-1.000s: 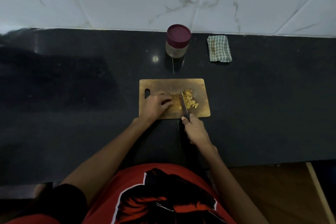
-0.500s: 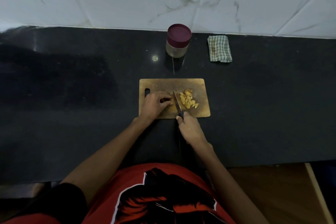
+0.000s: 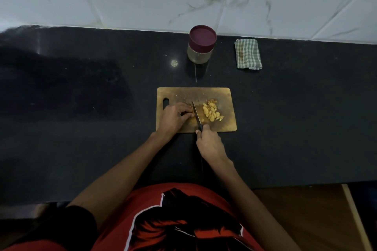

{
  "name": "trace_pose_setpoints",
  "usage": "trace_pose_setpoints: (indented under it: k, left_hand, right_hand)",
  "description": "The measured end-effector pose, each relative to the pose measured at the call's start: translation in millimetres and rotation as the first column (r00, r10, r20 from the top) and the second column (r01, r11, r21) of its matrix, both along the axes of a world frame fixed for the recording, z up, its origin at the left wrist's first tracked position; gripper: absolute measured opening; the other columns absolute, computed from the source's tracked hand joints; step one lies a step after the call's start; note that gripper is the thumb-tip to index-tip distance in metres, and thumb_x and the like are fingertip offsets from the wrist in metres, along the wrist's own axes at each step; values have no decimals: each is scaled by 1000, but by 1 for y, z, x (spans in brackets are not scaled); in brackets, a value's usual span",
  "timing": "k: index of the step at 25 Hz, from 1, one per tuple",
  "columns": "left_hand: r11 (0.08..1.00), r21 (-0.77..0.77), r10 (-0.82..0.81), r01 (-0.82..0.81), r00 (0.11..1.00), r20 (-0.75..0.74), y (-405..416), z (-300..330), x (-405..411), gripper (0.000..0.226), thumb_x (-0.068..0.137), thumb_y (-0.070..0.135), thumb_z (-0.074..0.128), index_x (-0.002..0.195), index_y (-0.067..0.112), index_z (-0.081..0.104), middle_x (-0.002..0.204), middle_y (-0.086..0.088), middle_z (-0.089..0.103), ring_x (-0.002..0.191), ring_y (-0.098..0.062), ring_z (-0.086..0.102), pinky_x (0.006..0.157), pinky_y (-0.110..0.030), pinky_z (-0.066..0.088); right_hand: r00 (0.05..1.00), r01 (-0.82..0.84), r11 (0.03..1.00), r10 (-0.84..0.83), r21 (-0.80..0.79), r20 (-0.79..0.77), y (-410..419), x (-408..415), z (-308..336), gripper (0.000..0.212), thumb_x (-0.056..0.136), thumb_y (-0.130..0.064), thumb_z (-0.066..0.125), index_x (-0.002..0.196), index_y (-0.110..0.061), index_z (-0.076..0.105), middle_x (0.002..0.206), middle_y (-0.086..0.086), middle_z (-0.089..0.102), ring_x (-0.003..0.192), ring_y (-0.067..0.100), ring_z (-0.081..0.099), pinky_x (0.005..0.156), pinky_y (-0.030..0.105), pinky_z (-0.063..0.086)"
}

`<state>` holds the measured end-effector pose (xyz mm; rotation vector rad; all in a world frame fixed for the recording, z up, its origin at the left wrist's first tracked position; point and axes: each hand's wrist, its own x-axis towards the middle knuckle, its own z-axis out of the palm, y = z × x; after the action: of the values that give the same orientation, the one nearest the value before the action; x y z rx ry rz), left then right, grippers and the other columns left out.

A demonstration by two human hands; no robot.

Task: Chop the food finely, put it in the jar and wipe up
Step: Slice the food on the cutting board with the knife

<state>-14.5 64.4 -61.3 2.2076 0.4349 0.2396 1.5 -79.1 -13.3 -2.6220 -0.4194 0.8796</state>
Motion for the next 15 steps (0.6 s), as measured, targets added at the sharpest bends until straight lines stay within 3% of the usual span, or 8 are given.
trace_pose_setpoints:
  k: [5,9,15]
  left_hand:
    - [1000,14,5,-6,1000,20,-1,-1,0,18,80,13,72,98,9,74,105,-1,71,96,-11,64,87,-28,51]
    - [1000,19,-5,5,1000,16,0,-2,2,16,80,14,73,95,9,75,104,-2,71,96,-12,64,85,-32,52]
    - [999,22,-29,29,999,21,2,-4,1,14,80,11,71,93,8,75,102,-3,71,97,-14,64,85,-34,52]
  right_hand:
    - [999,27,999,-28,-41,-18,6,0,0,27,104,-27,40,123,-9,47,114,14,61,103,29,61,74,38,46]
    - [999,26,998,-27,-60,-26,11,5,1,25,104,-26,41,121,-9,47,113,13,61,103,29,62,82,44,52]
    - [999,10,998,-12,-56,-43,22,18,0,25,104,-25,41,121,-8,48,114,14,61,103,30,61,79,42,49]
